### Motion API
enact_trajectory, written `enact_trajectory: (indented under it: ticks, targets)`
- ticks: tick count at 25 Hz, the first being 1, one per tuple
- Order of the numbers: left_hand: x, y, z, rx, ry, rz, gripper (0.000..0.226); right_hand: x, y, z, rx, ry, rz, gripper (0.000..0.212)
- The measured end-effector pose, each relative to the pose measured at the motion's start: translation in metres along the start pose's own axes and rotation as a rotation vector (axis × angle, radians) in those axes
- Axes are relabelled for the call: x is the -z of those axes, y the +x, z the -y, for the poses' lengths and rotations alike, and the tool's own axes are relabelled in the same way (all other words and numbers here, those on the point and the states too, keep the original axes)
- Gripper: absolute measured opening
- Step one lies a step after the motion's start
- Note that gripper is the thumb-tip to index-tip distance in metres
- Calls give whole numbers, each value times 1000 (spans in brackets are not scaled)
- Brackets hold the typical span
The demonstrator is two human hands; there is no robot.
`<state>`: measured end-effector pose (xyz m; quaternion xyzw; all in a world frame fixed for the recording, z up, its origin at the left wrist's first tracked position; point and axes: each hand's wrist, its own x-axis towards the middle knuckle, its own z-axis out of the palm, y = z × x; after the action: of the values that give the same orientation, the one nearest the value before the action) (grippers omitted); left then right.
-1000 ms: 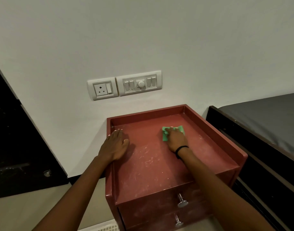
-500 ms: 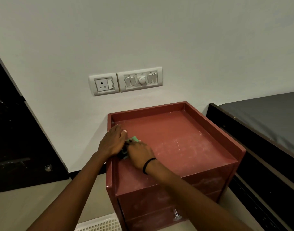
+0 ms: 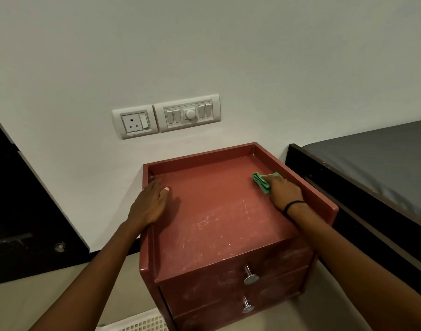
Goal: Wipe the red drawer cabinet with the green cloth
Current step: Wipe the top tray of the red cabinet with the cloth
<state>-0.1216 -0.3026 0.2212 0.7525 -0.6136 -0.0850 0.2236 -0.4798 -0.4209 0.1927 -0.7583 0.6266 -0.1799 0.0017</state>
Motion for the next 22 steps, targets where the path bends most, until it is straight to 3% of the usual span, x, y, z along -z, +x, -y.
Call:
enact_trajectory:
  ticks: [5,13,17,22]
  targets:
    - [2,-3,-4,-9,10,-5,55,-27,-19,63,-85,49,-54,33]
    - [9,-26,-15,17,55,52,54,-28,-150,238,352,169,36,33]
    - [9,-45,-20,4,72,50,53,-35,-144,232,506,48,23,28]
    - [10,-68,-19,56,45,51,59,-28,-112,178,513,43,39,37]
